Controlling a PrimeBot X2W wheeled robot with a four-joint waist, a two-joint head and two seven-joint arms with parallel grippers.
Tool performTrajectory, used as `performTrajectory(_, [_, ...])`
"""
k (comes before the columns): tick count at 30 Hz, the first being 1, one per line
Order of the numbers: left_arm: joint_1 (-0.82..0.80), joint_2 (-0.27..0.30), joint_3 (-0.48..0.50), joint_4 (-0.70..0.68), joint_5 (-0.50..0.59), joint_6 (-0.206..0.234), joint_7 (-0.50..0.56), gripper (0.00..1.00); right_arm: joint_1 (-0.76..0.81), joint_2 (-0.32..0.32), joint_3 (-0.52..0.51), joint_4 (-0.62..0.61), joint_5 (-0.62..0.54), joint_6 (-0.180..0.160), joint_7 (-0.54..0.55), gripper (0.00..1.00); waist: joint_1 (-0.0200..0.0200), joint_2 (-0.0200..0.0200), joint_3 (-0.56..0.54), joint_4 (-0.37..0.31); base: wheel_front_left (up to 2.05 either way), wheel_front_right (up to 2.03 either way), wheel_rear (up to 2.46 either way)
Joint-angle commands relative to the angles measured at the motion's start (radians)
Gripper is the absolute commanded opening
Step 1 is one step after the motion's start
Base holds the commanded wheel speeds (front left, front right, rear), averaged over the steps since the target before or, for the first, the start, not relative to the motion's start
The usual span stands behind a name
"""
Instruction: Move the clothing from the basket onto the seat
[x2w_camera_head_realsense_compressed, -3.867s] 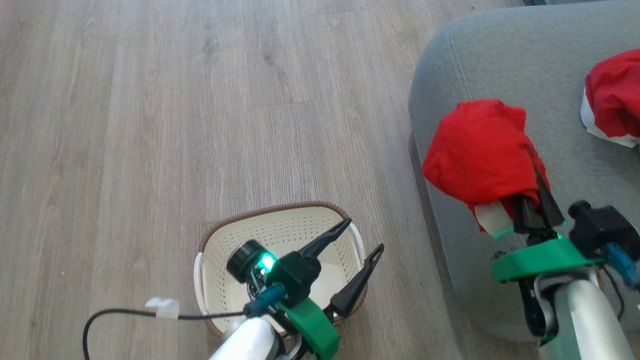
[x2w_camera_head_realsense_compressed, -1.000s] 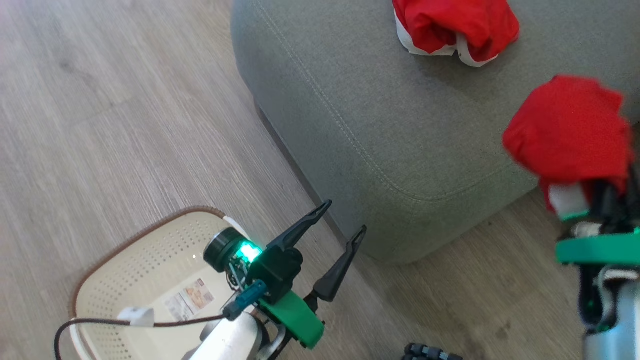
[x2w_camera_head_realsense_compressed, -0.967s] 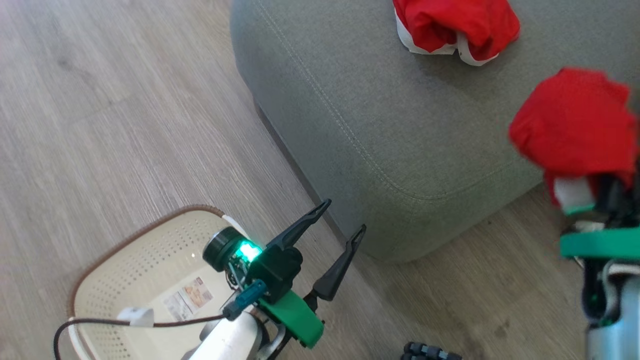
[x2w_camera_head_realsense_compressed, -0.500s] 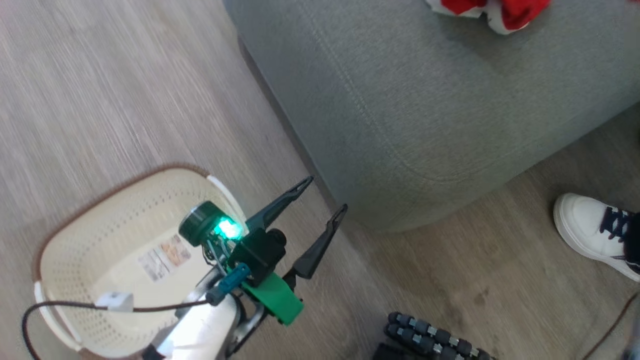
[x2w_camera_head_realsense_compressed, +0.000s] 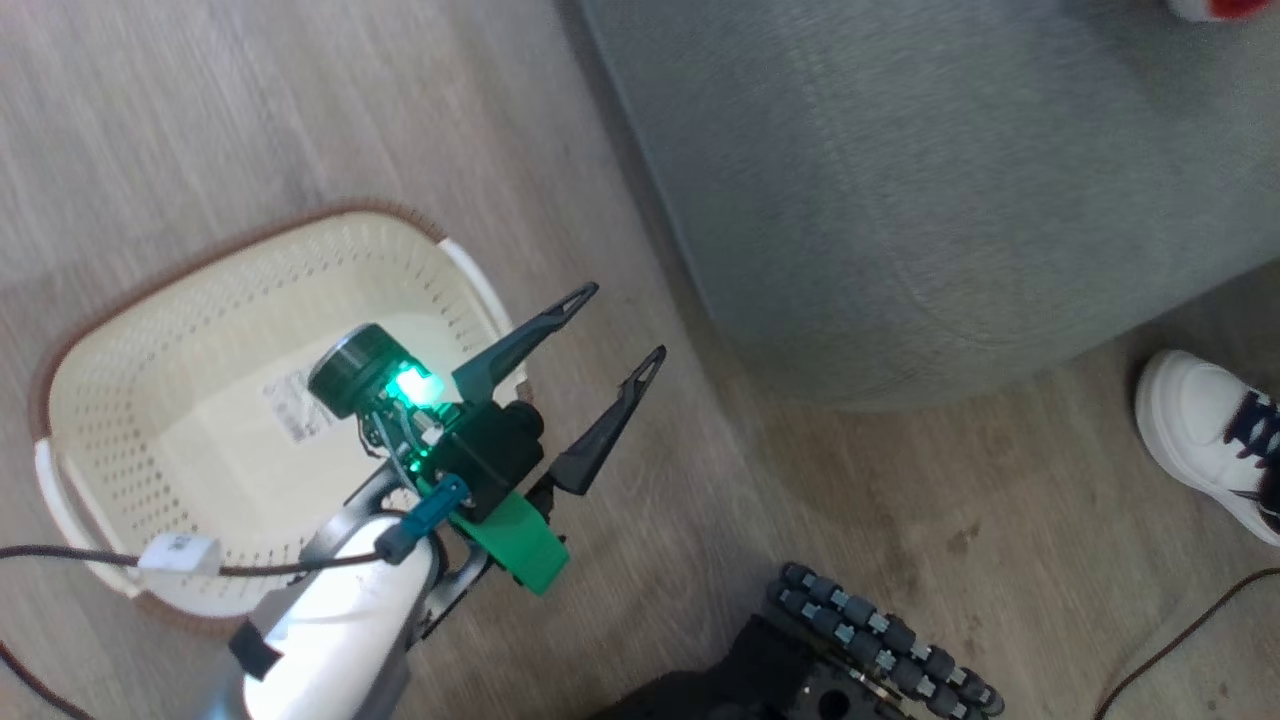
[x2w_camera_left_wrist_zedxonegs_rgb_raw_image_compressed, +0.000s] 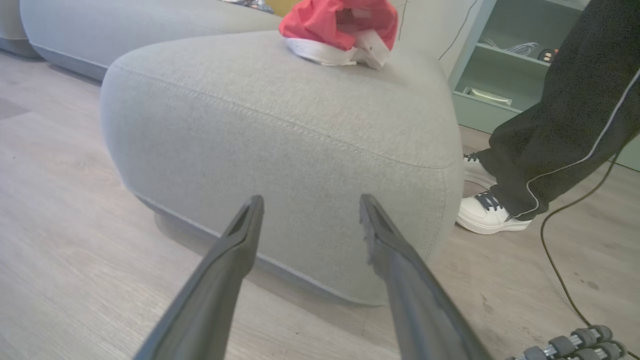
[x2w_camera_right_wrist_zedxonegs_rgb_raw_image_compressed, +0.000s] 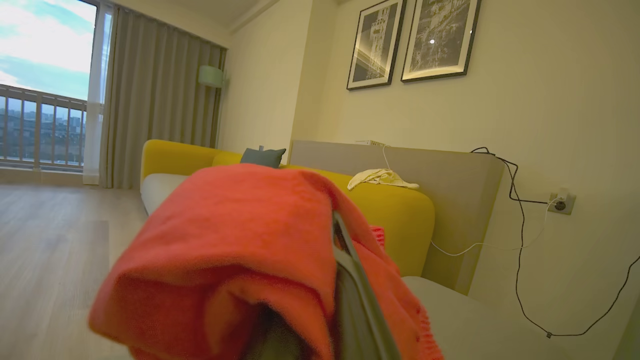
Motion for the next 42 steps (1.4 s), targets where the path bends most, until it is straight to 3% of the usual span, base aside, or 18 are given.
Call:
performTrajectory(1, [-0.015,0.022,0.029,-0.035,0.002,-0.001,-0.005,1.00,-0.047,-0.045,0.004,0.001,-0.012,0.000,-0.005,0.00,-0.0002,0.0001,0.059,0.042,0.00,0.00,0.00])
performTrajectory(7, [-0.023,0.043,0.035,-0.038,0.006,-0.001,-0.005,1.00,-0.133,-0.070,-0.024,0.113,-0.015,0.000,-0.005,0.00,-0.0002,0.0001,0.115,0.075,0.00,0.00,0.00])
performTrajectory(12, [-0.032,0.034,0.036,-0.046,0.011,-0.001,-0.005,1.00,-0.175,-0.108,-0.055,0.240,-0.118,0.000,-0.005,0.00,-0.0002,0.0001,0.153,0.120,0.00,0.00,0.00])
performTrajectory(20, [-0.028,0.028,0.024,-0.047,0.015,-0.001,-0.005,1.00,-0.204,-0.083,-0.190,0.421,-0.243,0.000,-0.005,0.00,-0.0002,0.0001,0.159,0.160,0.00,0.00,0.00])
performTrajectory(33, [-0.034,0.030,0.026,-0.049,0.021,-0.001,-0.005,1.00,-0.247,-0.030,-0.143,0.575,-0.405,0.000,-0.005,0.00,-0.0002,0.0001,0.176,0.170,0.00,0.00,0.00])
performTrajectory(42, [-0.029,0.016,0.035,-0.042,0.021,-0.001,-0.005,1.00,-0.262,-0.016,-0.150,0.671,-0.455,0.000,-0.005,0.00,-0.0002,0.0001,0.160,0.173,0.00,0.00,0.00])
